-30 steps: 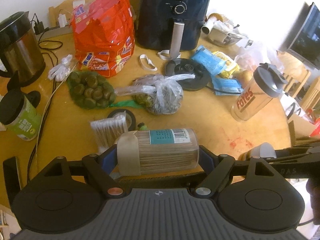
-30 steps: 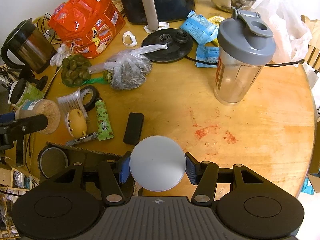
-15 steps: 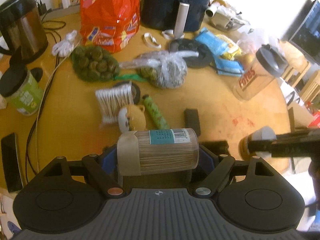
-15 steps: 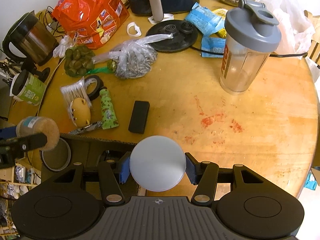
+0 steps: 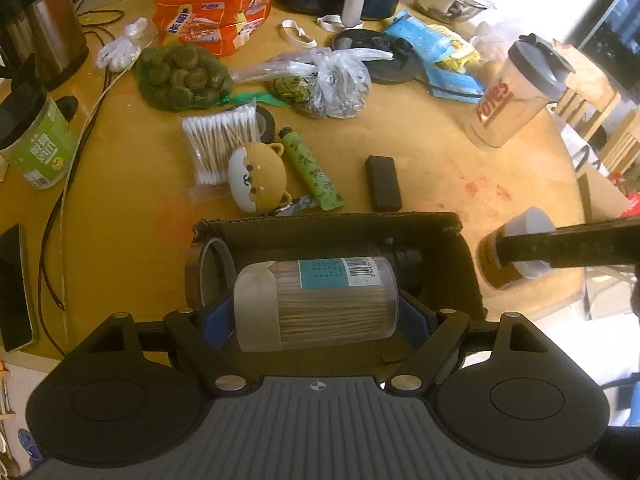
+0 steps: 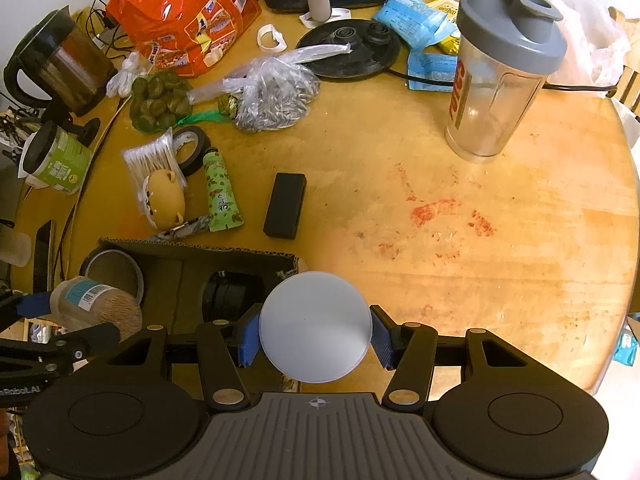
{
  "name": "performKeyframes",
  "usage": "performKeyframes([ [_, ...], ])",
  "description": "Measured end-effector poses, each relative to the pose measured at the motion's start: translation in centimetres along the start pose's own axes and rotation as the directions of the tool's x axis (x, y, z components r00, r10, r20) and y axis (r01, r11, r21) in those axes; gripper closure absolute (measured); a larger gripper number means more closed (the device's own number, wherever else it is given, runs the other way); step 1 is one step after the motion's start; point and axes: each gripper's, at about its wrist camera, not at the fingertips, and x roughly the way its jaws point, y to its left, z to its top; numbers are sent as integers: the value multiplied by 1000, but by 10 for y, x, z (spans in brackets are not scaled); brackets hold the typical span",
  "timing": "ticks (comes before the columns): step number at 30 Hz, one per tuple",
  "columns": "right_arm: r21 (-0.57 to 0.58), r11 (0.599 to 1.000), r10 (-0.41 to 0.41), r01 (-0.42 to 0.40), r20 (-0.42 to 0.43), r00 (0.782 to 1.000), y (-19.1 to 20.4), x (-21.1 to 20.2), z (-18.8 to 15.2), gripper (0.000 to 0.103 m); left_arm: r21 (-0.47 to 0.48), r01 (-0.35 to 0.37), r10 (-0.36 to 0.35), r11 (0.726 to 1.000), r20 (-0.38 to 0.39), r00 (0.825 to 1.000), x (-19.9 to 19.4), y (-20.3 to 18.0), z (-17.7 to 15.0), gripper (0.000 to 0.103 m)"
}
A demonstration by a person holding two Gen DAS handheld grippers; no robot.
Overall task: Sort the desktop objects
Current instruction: 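Carry the toothpick tube and the jar toward the cardboard box with both tools, then lower the toothpick tube into the box and open the left tool while the right holds the jar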
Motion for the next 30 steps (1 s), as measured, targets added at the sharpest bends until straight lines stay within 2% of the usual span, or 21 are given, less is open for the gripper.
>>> performKeyframes([
  [16, -19, 1000, 3, -3, -17, 1000, 21, 0, -11, 45, 65, -38, 37, 997, 16, 999, 24, 0, 9, 21],
  [21, -18, 1000, 0, 0, -17, 1000, 25, -1, -12, 45, 66, -11, 11, 998, 0, 1000, 36, 3, 11, 20],
  [22, -18, 1000, 0, 0, -17, 1000, 25, -1, -13, 45, 59, -3, 3, 998, -3, 1000, 39, 4, 11, 19],
  [24, -18, 1000, 0, 0, -19, 1000, 27, -1, -13, 45, 63, -32, 32, 997, -6, 999, 45, 5, 9, 12],
  [27, -17, 1000, -1, 1, -22, 1000, 29, 0, -14, 45, 38, -22, 20, 999, 36, 999, 40, 10, 8, 3],
  [30, -17, 1000, -4, 4, -26, 1000, 30, 1, -15, 45, 38, -26, 24, 999, 56, 998, 31, 11, 9, 3],
])
